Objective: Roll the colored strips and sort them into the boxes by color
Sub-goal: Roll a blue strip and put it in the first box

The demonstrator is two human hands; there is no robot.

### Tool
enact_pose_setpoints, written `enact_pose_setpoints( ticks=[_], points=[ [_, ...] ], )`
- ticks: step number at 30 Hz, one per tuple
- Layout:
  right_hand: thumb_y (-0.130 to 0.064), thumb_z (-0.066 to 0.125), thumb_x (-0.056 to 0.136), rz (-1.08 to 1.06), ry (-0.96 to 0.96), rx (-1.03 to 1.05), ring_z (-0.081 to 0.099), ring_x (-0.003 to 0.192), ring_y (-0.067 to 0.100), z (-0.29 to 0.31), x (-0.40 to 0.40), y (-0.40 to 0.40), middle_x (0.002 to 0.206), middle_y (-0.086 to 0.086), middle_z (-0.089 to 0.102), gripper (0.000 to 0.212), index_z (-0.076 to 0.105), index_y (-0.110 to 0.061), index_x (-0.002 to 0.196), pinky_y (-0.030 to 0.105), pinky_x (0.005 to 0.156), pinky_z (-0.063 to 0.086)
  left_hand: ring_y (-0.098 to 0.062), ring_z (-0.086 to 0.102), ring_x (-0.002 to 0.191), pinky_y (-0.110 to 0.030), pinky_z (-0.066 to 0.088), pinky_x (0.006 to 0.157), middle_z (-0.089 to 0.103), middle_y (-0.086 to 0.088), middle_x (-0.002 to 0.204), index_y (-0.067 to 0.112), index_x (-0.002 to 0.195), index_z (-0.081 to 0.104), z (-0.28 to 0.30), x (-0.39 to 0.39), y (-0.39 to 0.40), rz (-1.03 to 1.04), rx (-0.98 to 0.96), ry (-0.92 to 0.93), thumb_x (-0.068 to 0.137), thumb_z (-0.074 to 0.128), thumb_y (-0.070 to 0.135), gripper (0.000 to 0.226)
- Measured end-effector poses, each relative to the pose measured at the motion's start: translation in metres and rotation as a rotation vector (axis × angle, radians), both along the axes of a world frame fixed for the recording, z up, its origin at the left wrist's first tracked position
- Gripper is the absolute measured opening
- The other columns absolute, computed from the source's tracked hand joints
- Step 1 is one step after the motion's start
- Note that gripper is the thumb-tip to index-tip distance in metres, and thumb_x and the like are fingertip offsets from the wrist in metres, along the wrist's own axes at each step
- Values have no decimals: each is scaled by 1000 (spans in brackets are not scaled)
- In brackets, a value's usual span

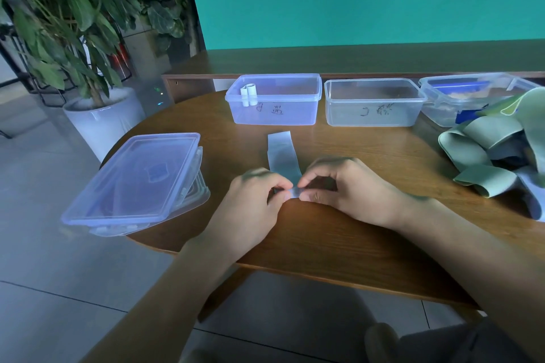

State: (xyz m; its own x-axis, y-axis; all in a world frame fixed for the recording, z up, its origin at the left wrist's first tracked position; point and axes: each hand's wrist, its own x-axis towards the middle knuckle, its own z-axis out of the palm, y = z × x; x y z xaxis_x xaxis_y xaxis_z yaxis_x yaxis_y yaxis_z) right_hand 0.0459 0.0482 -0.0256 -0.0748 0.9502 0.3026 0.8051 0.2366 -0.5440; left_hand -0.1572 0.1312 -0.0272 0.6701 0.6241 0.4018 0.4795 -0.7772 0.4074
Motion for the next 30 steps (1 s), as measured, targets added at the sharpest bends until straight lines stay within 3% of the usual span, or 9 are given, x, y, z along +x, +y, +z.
enact_pose_setpoints(
  ticks=[2,7,10,13,19,26,30],
  points=[
    [-28,76,90,-4,-10,-35,63,90,7,2,2,3,99,-12,68,16,75,-26,107,14,76,47,-7,57,99,-25,43,91,69,10,107,24,111,74,-1,1,1,8,21,12,98,62,27,18],
    [-26,73,93,22,-87,-62,63,90,4,7,8,13,99,-13,67,17,77,-27,109,17,80,49,-9,48,114,-17,34,95,58,6,120,21,123,69,-5,6,3,29,64,56,97,61,34,29],
    [-29,72,94,48,-121,-89,63,91,4,12,12,19,98,-10,67,17,77,-27,109,26,84,51,-9,49,110,-15,33,88,59,7,117,23,118,68,-4,9,2,10,79,48,95,65,30,25],
    [-31,72,94,75,-138,-120,62,91,2,17,15,25,97,-11,67,17,78,-27,109,25,85,50,-8,50,103,-16,34,83,62,9,109,25,109,69,-2,10,5,17,78,52,95,65,27,15],
    [-23,76,90,45,171,-94,69,89,2,10,18,24,93,-12,74,11,76,-22,101,14,81,48,-7,53,99,-16,33,81,65,9,105,23,108,72,-1,15,11,33,52,33,97,63,24,15],
    [-23,82,85,51,199,-157,61,76,-1,2,23,23,83,-18,69,20,75,-29,103,12,71,43,-9,53,98,-13,25,77,66,6,106,21,112,72,-5,18,19,40,62,50,101,55,23,20],
    [-26,83,84,28,161,-128,61,81,3,1,23,25,90,-19,68,24,75,-30,106,13,72,43,-14,54,99,-23,38,78,66,2,104,19,110,73,-7,21,17,56,91,56,103,51,23,24]
  ],
)
